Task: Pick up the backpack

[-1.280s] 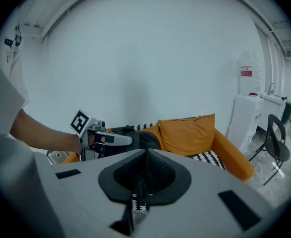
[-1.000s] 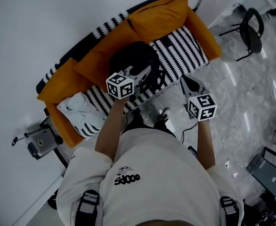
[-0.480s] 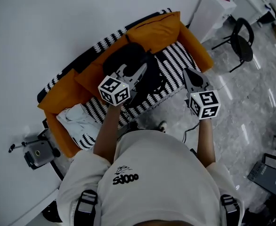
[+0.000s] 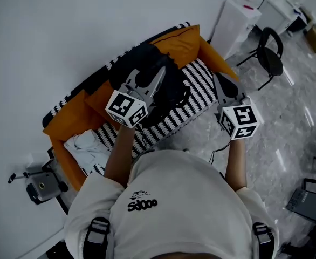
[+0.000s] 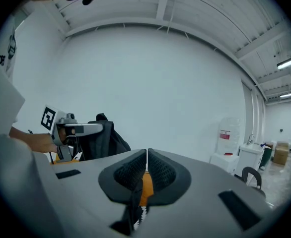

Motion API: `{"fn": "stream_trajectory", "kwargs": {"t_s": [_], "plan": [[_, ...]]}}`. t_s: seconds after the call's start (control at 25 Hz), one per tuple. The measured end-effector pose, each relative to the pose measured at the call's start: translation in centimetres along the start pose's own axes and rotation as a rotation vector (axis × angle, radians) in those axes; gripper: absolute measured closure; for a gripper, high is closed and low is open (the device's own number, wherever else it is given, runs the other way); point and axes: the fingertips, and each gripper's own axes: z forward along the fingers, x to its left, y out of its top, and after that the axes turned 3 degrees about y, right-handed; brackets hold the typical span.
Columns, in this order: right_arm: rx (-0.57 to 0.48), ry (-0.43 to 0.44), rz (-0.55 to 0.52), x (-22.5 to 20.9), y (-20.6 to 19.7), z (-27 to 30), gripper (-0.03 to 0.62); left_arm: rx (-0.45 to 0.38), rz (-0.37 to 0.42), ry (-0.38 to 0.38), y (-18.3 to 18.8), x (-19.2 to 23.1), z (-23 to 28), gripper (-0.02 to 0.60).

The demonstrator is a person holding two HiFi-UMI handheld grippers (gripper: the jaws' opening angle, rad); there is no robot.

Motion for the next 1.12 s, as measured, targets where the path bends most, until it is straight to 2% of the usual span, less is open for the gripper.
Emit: {"fn": "stream_trajectory", "kwargs": {"t_s": [0.44,0.68,1.12], "plan": [[-0.072,-0.01,-0.015,0.3,3.5,-0.1,0.559,-0.074,0.116,0.004,5.7,-0.7,-1.0,0.529],[-0.104,-0.003,-0.021,1.0,4.9,0.1,0.559,-0.095,0.175,0.027,7.5,-1.0,-1.8,0.529],[-0.097,-0.014,-0.07,2.2,4.9,-0.1,0.56,-0.087,0.181,0.038,7.8,-1.8,-2.9,0.529]]}}
